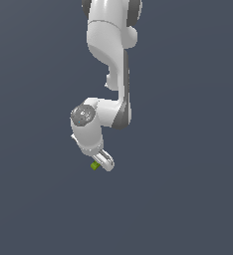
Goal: Pick up the object and move it to a goal position.
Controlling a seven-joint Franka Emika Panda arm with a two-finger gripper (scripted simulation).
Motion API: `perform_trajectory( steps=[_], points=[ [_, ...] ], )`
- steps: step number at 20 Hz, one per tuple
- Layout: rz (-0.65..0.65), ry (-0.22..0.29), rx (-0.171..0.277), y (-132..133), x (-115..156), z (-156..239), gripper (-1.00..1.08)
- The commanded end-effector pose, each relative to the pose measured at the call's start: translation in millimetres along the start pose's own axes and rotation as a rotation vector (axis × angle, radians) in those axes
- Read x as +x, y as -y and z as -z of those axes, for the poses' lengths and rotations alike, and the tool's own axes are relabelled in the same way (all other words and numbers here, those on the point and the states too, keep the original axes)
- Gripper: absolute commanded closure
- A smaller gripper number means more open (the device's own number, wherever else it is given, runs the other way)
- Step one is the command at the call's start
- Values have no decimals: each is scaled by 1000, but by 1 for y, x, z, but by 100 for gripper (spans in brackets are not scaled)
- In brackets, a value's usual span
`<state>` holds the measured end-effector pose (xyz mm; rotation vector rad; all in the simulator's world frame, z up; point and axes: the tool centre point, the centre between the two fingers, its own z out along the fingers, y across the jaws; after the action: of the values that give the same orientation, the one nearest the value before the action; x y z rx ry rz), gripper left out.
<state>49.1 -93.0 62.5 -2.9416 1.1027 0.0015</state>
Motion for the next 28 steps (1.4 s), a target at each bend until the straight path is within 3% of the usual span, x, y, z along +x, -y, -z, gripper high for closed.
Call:
perform_trajectory(
  steps=[1,16,17,28],
  points=[
    [0,0,0,0,0,-3,-92],
    [-5,-1,0,0,1,-50,-92],
    [-5,-1,0,0,1,-50,108],
    [-5,-1,0,0,0,-50,108]
  ],
)
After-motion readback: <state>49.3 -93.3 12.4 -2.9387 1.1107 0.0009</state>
